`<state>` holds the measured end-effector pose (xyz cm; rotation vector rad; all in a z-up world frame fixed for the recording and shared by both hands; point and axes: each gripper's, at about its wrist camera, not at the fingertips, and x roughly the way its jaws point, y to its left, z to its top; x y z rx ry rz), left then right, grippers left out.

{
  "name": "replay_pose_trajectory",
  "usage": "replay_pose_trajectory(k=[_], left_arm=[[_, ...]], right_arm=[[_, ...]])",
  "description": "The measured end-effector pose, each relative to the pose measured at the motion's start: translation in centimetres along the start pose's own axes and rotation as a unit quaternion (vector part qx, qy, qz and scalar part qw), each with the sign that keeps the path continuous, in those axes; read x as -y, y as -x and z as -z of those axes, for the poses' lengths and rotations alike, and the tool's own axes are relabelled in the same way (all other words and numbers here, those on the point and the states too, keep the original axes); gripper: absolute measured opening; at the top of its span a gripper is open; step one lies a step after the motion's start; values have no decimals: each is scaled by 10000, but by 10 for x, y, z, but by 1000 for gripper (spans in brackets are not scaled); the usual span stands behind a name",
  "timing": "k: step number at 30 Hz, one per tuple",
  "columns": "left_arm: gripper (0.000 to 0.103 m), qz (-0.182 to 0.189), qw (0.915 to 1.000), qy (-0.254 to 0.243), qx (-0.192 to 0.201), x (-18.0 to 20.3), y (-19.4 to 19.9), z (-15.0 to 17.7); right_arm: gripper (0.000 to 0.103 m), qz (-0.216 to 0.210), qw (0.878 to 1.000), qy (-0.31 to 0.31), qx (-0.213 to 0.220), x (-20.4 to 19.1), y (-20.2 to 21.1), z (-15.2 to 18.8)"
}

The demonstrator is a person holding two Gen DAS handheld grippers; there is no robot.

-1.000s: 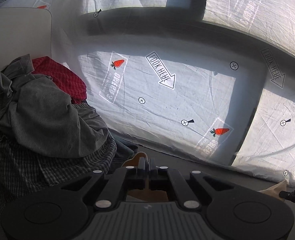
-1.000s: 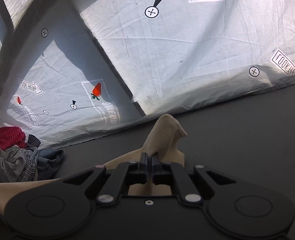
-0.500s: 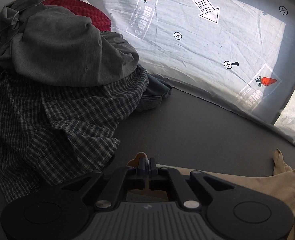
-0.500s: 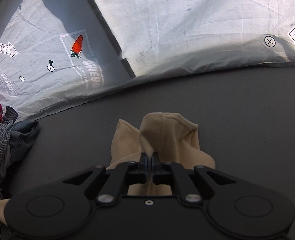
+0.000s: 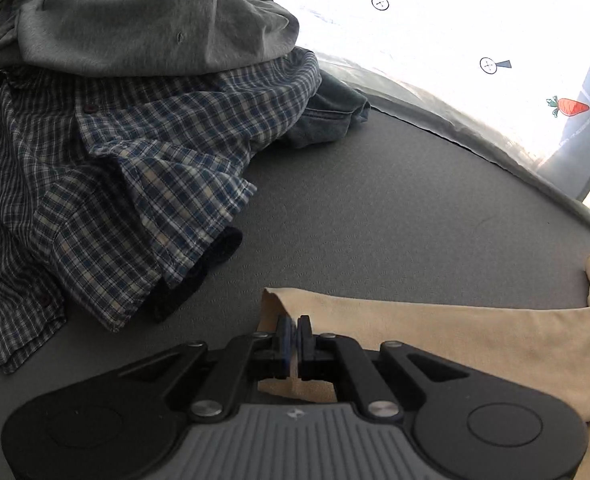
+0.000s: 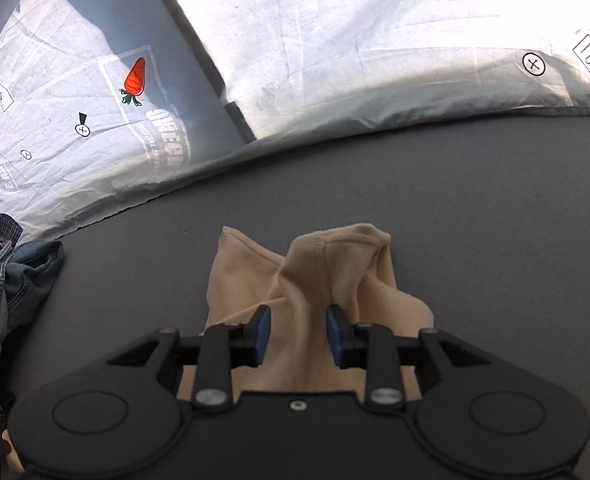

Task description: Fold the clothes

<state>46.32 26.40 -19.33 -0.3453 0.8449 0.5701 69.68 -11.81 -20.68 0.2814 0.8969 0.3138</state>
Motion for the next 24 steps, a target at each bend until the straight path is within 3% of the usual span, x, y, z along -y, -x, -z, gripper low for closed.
replay_pose_trajectory(k=[6, 11, 14, 18, 21, 24], left_arm=[[3, 746, 9963, -125, 403, 33, 36, -7], [3, 1725, 9826, -525, 450, 86, 61, 1], [3, 2310, 9679, -988, 120, 120, 68, 23], [3, 3052, 9385, -1539, -486, 164, 71, 56], [3, 3205, 9224, -1757, -1249, 182, 51, 92], [3, 3096, 9084, -2351, -1539, 197, 40, 124]], right_arm=[[39, -114, 9978, -543, 358, 22, 48, 17], [38, -113, 9944, -936, 469, 42, 84, 44], [36, -44, 9927, -1092, 509, 52, 99, 60], [31, 18, 9911, -1243, 478, 62, 105, 73], [30, 28, 9918, -1213, 412, 63, 103, 76], [30, 2, 9923, -1186, 370, 63, 99, 76]])
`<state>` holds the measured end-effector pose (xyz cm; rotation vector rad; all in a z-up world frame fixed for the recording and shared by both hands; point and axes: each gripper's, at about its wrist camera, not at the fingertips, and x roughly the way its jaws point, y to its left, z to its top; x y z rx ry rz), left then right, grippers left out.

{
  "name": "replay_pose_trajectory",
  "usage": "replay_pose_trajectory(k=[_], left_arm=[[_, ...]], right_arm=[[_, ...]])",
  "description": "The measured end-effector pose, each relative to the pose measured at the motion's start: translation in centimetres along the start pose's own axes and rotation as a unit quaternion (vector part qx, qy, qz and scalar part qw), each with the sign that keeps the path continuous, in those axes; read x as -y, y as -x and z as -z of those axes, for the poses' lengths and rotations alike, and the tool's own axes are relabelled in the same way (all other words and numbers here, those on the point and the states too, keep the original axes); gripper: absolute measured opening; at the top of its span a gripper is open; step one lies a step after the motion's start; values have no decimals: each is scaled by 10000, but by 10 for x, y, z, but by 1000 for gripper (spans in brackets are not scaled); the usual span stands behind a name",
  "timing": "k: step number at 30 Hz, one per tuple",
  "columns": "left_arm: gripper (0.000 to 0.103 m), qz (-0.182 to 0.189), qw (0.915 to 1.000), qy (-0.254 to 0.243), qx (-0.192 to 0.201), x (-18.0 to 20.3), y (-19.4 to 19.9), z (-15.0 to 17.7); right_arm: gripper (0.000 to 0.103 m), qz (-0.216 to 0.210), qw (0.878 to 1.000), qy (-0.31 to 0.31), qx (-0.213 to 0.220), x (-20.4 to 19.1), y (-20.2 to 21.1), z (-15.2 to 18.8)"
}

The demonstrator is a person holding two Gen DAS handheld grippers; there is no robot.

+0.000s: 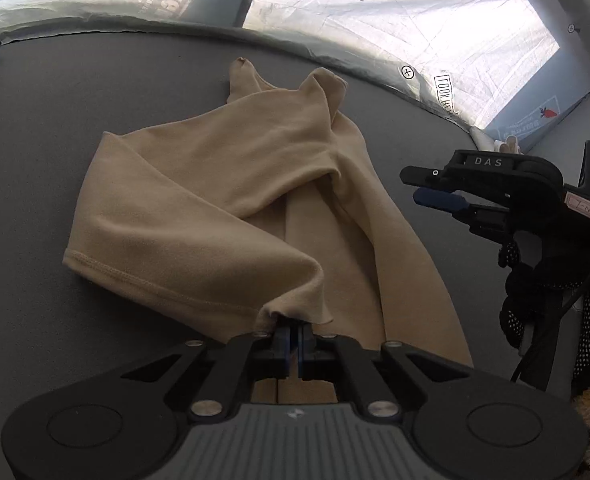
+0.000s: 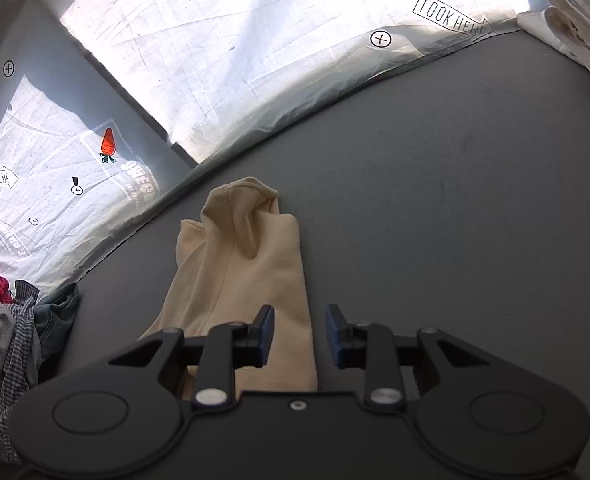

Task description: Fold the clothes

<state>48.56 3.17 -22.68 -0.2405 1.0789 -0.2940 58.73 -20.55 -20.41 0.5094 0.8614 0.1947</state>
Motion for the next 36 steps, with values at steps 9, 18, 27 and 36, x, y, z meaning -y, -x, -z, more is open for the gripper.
replay_pose_trajectory(k=[9, 18, 27, 36], left_arm=[[5, 246, 9984, 495, -141, -17, -7, -5], [5, 280, 9979, 558, -177, -20, -8, -8], [6, 417, 9948, 865, -325, -33, -13, -21], [6, 560, 9904, 1197, -401, -42, -16, -24]], right_arm=[[27, -482, 9988, 104, -42, -16, 1, 7], [37, 225, 9972, 689, -171, -25, -21, 13], [36, 69, 9927, 1200, 53, -25, -71, -46], [2, 138, 9710, 2383, -108, -37, -101, -54]])
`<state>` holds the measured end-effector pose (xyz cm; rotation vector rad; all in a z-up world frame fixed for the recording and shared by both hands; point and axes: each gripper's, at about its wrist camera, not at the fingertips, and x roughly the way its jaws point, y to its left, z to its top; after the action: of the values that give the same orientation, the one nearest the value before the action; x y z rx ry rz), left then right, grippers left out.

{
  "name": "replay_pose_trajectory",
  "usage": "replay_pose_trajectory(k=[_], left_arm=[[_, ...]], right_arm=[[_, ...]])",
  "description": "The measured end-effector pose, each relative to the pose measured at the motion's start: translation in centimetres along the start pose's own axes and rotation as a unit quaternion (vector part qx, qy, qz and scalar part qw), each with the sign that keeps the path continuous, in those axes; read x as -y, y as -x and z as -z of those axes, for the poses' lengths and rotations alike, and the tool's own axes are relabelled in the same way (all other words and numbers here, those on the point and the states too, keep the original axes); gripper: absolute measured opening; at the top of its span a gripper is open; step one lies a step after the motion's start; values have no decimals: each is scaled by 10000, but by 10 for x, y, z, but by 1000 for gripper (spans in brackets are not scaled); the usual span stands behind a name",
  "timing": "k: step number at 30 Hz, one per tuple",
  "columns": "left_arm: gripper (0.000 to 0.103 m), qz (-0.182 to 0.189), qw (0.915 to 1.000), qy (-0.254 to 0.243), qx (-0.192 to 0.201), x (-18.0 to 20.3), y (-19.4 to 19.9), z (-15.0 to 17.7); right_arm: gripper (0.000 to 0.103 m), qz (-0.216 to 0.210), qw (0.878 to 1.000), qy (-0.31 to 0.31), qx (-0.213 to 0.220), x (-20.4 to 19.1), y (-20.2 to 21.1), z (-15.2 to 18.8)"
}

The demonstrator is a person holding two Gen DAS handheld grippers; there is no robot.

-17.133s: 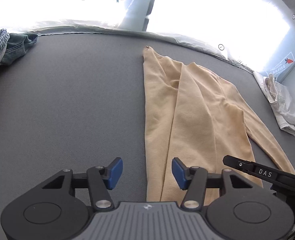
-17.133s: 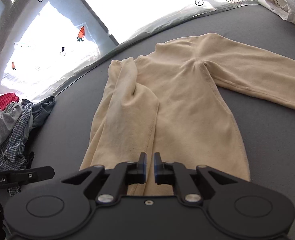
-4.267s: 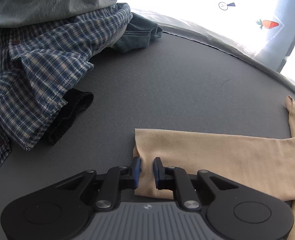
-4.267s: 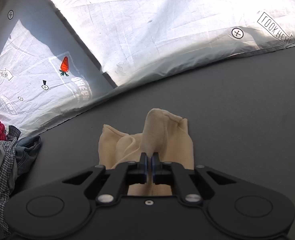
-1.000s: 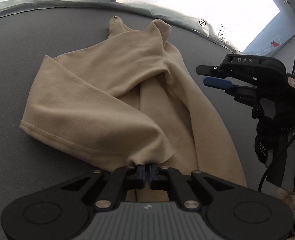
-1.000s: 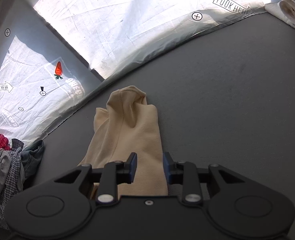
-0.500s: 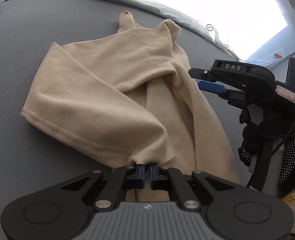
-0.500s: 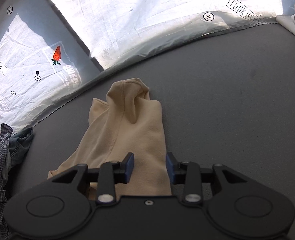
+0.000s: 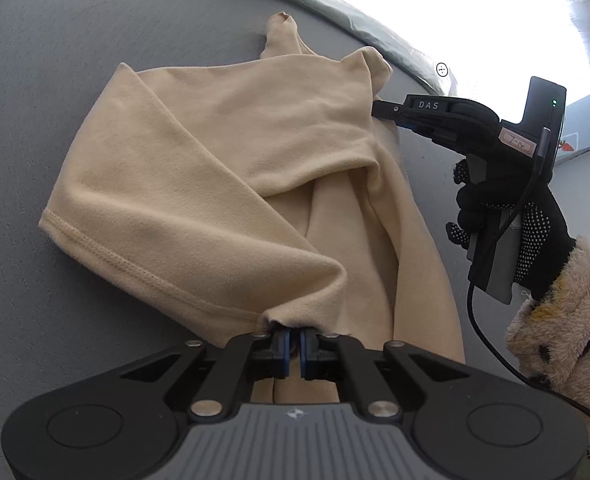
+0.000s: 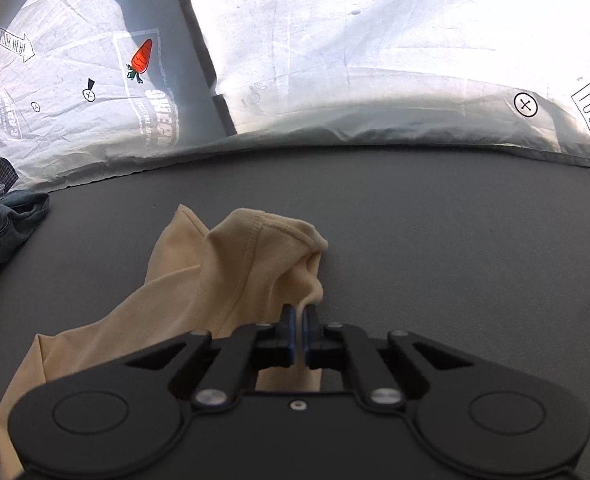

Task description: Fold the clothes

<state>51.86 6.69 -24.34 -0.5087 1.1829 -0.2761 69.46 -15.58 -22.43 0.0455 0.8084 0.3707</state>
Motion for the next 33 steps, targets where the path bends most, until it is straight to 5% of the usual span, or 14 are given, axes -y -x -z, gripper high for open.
replay_pose_trajectory(k=[9, 18, 21, 25, 30, 33], left_arm=[[6, 26, 10000, -2, -20, -5, 0, 1], [6, -18, 10000, -55, 43, -6, 0, 4], [6, -48, 9999, -76, 68, -4, 0, 5], [6, -143, 9998, -143, 90, 0, 0, 6], [6, -240, 9993, -246, 120, 3, -1, 7], [7, -263, 9994, -183, 117, 2, -1, 7]], right_arm=[[4, 401, 9983, -417, -81, 25, 4, 2], [33, 341, 9949, -935, 144, -4, 63, 17], [32, 237, 9940, -1039, 225, -24, 89, 38], [16, 192, 9961, -818, 263, -52, 112, 69], [10, 577, 9983, -32, -87, -67, 108, 102], [5, 693, 9974, -89, -168, -58, 107, 103]])
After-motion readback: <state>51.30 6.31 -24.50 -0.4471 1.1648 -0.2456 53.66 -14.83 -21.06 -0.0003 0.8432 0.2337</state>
